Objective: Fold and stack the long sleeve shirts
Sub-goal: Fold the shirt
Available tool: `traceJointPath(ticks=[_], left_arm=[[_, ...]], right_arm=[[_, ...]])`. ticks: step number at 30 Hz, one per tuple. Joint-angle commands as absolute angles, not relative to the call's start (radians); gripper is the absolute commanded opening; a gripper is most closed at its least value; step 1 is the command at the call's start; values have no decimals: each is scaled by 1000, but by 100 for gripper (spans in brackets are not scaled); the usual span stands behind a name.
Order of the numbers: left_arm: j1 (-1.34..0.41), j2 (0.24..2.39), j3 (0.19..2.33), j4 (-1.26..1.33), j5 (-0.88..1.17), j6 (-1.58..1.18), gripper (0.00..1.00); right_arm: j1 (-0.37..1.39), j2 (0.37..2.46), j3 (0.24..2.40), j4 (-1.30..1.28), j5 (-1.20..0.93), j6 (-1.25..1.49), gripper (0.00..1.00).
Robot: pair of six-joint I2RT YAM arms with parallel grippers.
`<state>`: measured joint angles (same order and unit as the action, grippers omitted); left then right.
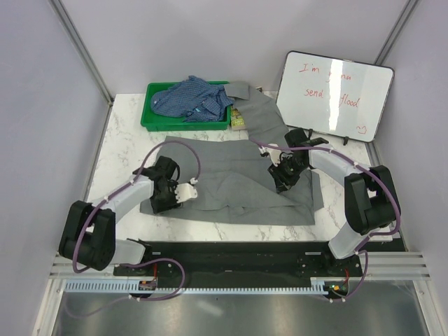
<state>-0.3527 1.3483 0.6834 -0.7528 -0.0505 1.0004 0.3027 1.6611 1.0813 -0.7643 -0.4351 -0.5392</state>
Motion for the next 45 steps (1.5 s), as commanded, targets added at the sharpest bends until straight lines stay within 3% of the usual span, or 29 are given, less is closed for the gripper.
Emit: traceJointPath(ticks=[1, 6, 26, 29, 34, 45], left_arm=[[-214, 1347, 912, -836, 187, 965, 59], [-120, 1483, 1113, -916, 380, 839, 61], [-109, 1819, 1246, -876, 414, 634, 55], [-110, 1827, 1241, -876, 426, 620, 45], [-109, 1772, 1226, -877, 433, 572, 3], [-107, 1488, 1100, -850, 347, 488, 2]], right_arm=[[299, 1629, 1134, -801, -445, -549, 39], [299, 1631, 1167, -805, -469, -528, 39], [301, 1692, 1160, -755, -465, -489, 39], [301, 1709, 1154, -741, -463, -485, 40], [301, 1724, 1149, -735, -453, -491, 40], [301, 1727, 1184, -749, -475, -485, 38]])
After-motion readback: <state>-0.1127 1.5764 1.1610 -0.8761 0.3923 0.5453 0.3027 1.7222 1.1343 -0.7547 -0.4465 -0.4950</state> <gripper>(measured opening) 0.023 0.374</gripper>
